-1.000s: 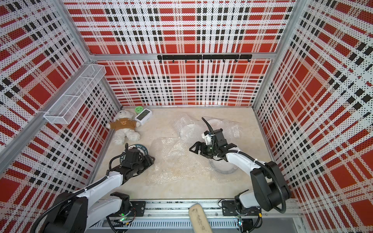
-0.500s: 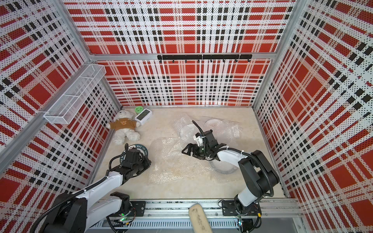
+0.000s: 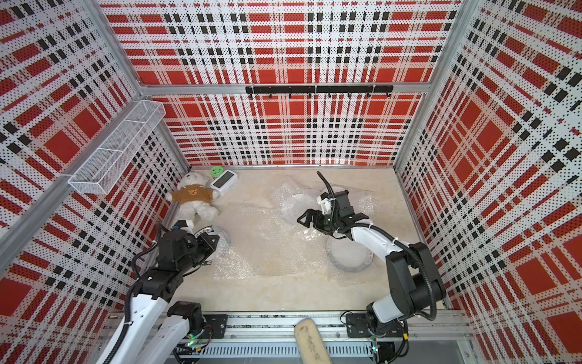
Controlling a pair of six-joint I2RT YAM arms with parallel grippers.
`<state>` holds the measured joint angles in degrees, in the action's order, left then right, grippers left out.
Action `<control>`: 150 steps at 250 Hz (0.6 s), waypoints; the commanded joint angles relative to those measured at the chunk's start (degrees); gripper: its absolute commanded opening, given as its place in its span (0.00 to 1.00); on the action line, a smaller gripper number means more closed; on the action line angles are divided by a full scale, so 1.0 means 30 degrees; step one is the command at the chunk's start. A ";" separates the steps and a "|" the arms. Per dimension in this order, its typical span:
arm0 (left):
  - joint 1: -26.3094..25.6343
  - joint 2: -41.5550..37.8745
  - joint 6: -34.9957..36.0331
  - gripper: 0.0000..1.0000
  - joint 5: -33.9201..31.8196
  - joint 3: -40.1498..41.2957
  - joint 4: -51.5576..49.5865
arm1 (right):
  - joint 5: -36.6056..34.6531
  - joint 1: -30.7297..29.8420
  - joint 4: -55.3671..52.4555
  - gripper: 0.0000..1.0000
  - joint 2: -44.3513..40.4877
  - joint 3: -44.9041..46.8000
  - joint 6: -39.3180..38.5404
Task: Unpack dinner plates from bubble wrap
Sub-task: Adjust the bubble wrap at the center of the board.
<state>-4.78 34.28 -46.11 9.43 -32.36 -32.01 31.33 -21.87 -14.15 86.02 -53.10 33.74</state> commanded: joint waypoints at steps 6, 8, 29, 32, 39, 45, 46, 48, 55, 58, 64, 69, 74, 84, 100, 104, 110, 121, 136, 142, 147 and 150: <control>0.1676 -0.0505 0.1829 0.00 0.0312 -0.1742 -0.3507 | -0.1486 -0.0176 -0.2349 1.00 -0.0617 -0.0173 -0.1942; 0.1796 -0.0501 0.1906 0.00 0.0328 -0.1845 -0.3568 | -0.1481 -0.0180 -0.2323 1.00 -0.0609 -0.0091 -0.1939; 0.3017 -0.0451 0.2454 0.00 0.0608 -0.2464 -0.3989 | -0.1253 -0.0187 -0.1736 1.00 -0.0366 0.0706 -0.1575; 0.3231 -0.0431 0.2501 0.00 0.0735 -0.2512 -0.3984 | -0.1180 -0.0200 -0.1560 1.00 -0.0324 0.0832 -0.1456; 0.3670 -0.0389 0.2551 0.00 0.1147 -0.2569 -0.3884 | -0.1082 -0.0289 -0.1096 1.00 -0.0276 0.1112 -0.1177; 0.4052 -0.0329 0.2566 0.00 0.1647 -0.2574 -0.3661 | -0.0992 -0.0377 -0.0609 1.00 -0.0266 0.1379 -0.0821; 0.4111 -0.0327 0.2551 0.00 0.1727 -0.2574 -0.3615 | -0.0986 -0.0411 -0.0539 1.00 -0.0260 0.1410 -0.0775; 0.4221 -0.0325 0.2541 0.00 0.1875 -0.2580 -0.3529 | -0.0946 -0.0473 -0.0361 1.00 -0.0256 0.1484 -0.0666; 0.4495 -0.0197 0.2489 0.00 0.2298 -0.2652 -0.3292 | -0.0788 -0.0695 0.0222 1.00 -0.0227 0.1694 -0.0274; 0.4566 -0.0118 0.2480 0.00 0.2414 -0.2722 -0.3223 | -0.0752 -0.0850 0.0471 1.00 -0.0200 0.1791 -0.0125; 0.4636 0.0014 0.2450 0.00 0.2493 -0.2921 -0.3138 | -0.0760 -0.1130 0.0884 1.00 -0.0103 0.1877 0.0163; 0.4663 0.0174 0.2427 0.00 0.2468 -0.3124 -0.3115 | -0.0843 -0.1412 0.1150 1.00 0.0009 0.1905 0.0328; 0.4675 0.0299 0.2420 0.00 0.2473 -0.3345 -0.3100 | -0.0938 -0.1687 0.1368 1.00 0.0155 0.1882 0.0445; 0.4717 0.0555 0.2343 0.00 0.2505 -0.3725 -0.2974 | -0.1049 -0.2220 0.1740 1.00 0.0648 0.1725 0.0661; 0.4871 0.0957 0.2227 0.00 0.3137 -0.4228 -0.2262 | -0.0830 -0.2880 0.2823 1.00 0.1688 0.1585 0.1305; 0.4895 0.1113 0.2172 0.00 0.3300 -0.4374 -0.2112 | -0.0739 -0.3044 0.3184 1.00 0.1969 0.1554 0.1479; 0.4902 0.1336 0.2128 0.00 0.3516 -0.4606 -0.1956 | -0.0600 -0.3270 0.3705 1.00 0.2402 0.1514 0.1764; 0.4932 0.1745 0.2096 0.00 0.3843 -0.5072 -0.1748 | -0.0408 -0.3711 0.4619 1.00 0.3129 0.1432 0.2270; 0.4932 0.2255 0.2121 0.00 0.4298 -0.5632 -0.1557 | -0.0248 -0.4221 0.5429 1.00 0.3982 0.1191 0.2707; 0.4933 0.2386 0.2126 0.00 0.4484 -0.5823 -0.1504 | -0.0239 -0.4449 0.5673 1.00 0.4292 0.1078 0.2862; 0.4932 0.2468 0.2126 0.00 0.4672 -0.5959 -0.1420 | -0.0261 -0.4612 0.5852 1.00 0.4486 0.1017 0.2974; 0.4932 0.2508 0.2119 0.00 0.4813 -0.6032 -0.1363 | -0.0298 -0.4720 0.5973 1.00 0.4623 0.0963 0.3056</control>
<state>9.56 40.27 -40.38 19.38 -47.31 -39.03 29.80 -33.80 -4.84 96.36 -48.18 38.72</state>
